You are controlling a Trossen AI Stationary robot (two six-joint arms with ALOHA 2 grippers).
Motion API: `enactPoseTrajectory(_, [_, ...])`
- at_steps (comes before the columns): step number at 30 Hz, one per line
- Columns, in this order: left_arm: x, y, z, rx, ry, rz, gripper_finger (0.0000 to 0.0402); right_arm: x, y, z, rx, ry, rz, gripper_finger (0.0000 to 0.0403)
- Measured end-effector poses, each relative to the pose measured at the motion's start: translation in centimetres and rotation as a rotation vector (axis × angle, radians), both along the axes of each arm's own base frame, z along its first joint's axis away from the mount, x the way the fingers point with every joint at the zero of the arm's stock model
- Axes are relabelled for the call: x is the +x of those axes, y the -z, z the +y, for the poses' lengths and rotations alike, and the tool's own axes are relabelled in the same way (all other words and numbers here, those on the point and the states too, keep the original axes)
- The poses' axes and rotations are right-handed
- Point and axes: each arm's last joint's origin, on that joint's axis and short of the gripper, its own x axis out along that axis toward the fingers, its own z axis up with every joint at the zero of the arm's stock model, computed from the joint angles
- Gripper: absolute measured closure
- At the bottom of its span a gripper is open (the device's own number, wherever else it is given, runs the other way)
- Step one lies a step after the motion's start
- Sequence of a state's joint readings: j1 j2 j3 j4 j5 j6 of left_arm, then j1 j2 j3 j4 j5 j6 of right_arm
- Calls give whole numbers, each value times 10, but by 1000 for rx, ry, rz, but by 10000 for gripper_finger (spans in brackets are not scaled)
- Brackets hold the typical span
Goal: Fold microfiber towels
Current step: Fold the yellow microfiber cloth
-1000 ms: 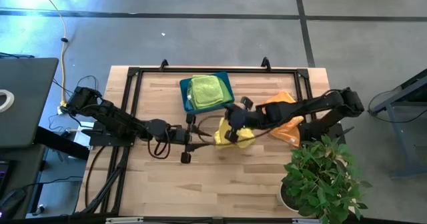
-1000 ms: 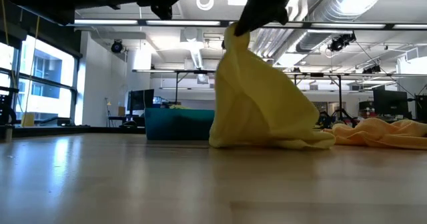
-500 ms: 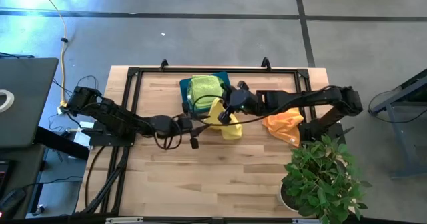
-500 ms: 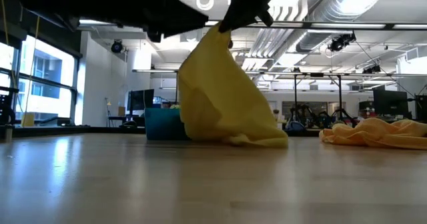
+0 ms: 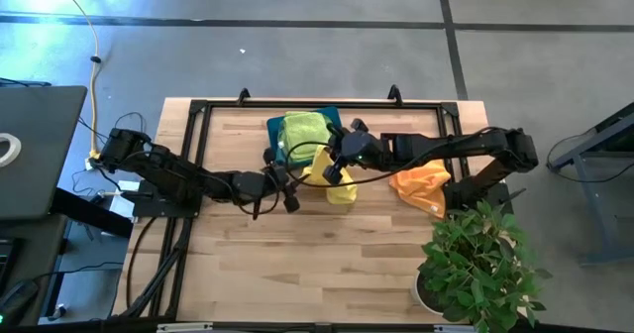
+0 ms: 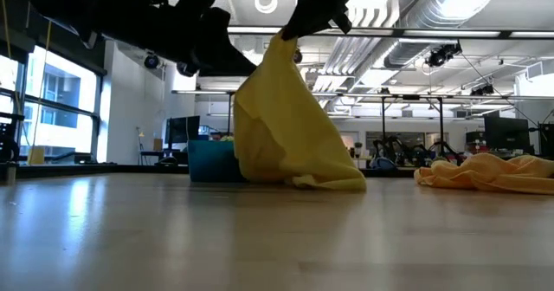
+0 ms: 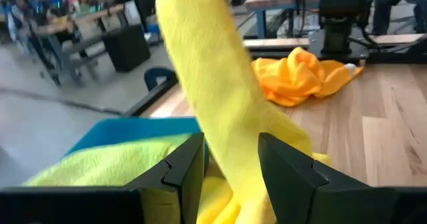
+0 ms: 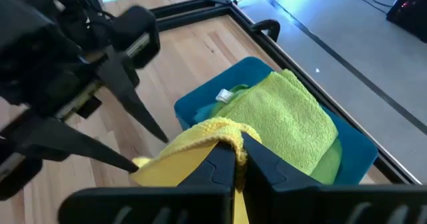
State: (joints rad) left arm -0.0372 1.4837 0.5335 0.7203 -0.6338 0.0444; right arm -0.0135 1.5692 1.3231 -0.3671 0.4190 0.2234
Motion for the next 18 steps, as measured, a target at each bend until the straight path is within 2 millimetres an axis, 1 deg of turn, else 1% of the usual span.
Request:
enactPoseTrajectory(3, [0,-1,-1,-14,-5,-17,270,0,0,0,-9,-6,-1,400])
enactPoseTrajectory(8, [2,-9,-8,33,38,-71,270,0,0,0,-12,-8,0,400])
enactPoseTrajectory(13, [4,-14,-15,83,88,-63,270,1,-1,0,-13,-9,-4,400])
enactPoseTrajectory(16, [4,-8,-13,41,101,-32,270,2,-3,0,-22,-14,-21,400])
enactPoseTrajectory(18, [3,-3,-8,3,56,0,270,3,-4,0,-34,-24,-34,400])
